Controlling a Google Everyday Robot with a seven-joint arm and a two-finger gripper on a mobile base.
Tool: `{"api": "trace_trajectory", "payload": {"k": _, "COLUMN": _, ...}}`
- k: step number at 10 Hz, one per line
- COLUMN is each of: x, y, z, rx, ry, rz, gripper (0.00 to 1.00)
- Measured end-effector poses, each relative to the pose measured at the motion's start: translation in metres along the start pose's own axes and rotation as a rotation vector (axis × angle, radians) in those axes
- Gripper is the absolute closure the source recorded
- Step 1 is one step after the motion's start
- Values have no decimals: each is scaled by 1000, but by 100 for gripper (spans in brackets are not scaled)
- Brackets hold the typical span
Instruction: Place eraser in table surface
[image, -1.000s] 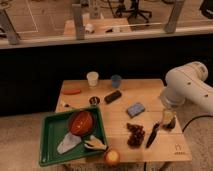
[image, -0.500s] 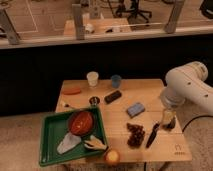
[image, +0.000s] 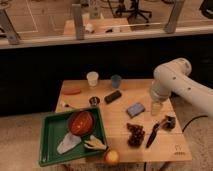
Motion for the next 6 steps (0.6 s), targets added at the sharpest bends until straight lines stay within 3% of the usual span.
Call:
{"api": "trace_trajectory", "payload": {"k": 2, "x": -41, "y": -27, "z": 10, "rx": 25, "ry": -65, "rz": -48, "gripper": 20}}
{"api": "trace_trajectory", "payload": {"k": 4, "x": -71, "y": -42, "z": 17, "rx": 10, "ry": -118, "rz": -136, "gripper": 20}}
{"api": "trace_trajectory", "payload": {"k": 6, "x": -75, "y": -44, "z": 18, "rx": 4, "ry": -122, "rz": -151, "gripper": 20}}
